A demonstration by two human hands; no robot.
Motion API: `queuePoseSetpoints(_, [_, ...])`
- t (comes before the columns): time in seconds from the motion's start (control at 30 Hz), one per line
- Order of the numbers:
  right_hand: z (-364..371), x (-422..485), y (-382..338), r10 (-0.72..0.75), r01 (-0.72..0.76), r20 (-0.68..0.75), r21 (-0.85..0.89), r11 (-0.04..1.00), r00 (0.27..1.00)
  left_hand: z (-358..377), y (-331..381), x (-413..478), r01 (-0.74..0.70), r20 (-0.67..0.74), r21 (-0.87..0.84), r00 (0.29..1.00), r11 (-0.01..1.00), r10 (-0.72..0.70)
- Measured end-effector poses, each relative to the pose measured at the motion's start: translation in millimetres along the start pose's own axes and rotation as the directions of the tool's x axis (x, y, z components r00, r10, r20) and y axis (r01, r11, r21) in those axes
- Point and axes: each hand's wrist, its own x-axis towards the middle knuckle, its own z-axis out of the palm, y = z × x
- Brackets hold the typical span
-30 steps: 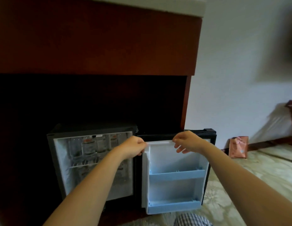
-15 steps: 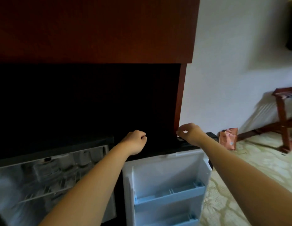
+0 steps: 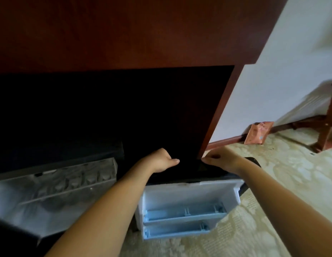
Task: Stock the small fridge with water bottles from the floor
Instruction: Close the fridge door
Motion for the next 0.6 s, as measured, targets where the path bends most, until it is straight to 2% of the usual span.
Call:
queuePoseSetpoints(0.17, [6.1, -33.0, -2.7, 0.04, -0.048, 0.077, 0.098, 0.994, 0.996, 8.1, -4.7, -13.1, 0.096, 0.007, 0.046, 0.995, 0.994, -0.097])
queuePoseSetpoints(0.3, [14.0, -64.7, -9.1, 0.055, -0.074, 0.205, 0.087, 0.993, 0.977, 15.9, 3.4, -46.2, 0.166, -0.002, 0.232, 0.985, 0.958, -0.17])
queuePoseSetpoints(0.43, [34.1, -94.8, -20.8, 0.074, -0.111, 0.315, 0.102, 0.989, 0.946, 23.8, 9.8, -83.2, 0.098, 0.035, 0.453, 0.991, 0.886, -0.127])
queuePoseSetpoints(0.5, [50.2, -109.0, -25.6, 0.085, -0.128, 0.356, 0.098, 0.987, 0.93, 29.5, 8.1, -104.1, 0.068, 0.028, 0.468, 0.995, 0.881, -0.091])
queuePoseSetpoints(0.6, [78.2, -132.5, -45.8, 0.129, -0.178, 0.438, 0.073, 0.981, 0.89, 32.0, -7.4, -142.5, -0.009, 0.067, 0.401, 0.998, 0.916, -0.02])
